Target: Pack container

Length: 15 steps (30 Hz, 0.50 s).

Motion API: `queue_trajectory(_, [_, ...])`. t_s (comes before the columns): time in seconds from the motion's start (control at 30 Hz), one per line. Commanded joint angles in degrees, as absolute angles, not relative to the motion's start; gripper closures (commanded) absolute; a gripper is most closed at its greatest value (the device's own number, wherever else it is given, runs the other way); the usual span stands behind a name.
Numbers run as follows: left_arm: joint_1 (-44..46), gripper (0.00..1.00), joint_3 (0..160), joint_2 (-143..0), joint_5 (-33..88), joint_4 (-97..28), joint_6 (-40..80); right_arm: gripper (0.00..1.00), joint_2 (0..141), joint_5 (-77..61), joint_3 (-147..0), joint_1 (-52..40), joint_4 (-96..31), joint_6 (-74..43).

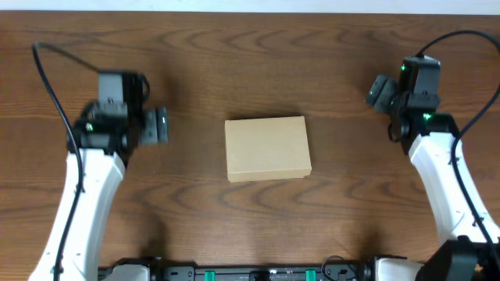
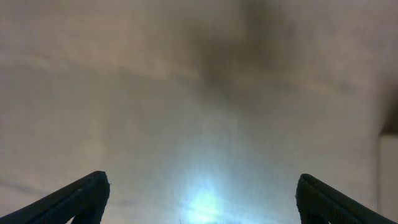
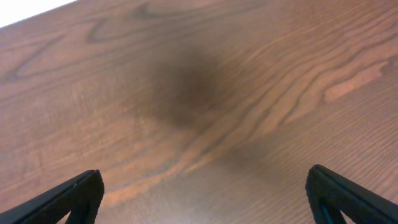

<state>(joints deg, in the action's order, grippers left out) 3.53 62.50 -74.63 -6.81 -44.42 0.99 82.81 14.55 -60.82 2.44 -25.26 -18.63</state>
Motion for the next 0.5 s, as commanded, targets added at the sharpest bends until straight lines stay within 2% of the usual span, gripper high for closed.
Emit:
queue_trajectory(0.0, [3.6, 0.05, 56.2, -66.0, -6.4, -44.2, 5.8, 0.03, 78.5, 13.3, -54.9, 2.5, -24.6, -19.1])
queue_trajectory(0.23, [3.6, 0.05, 43.7, -42.0, -6.4, -43.8, 10.3, 0.03, 61.9, 11.9, -36.9, 2.1, -23.6, -20.3])
queue_trajectory(0.47, [3.6, 0.05, 40.3, -24.0, -6.6, -45.9, 10.7, 0.06, 39.1, 10.9, -26.4, -0.3, -33.3, -18.8])
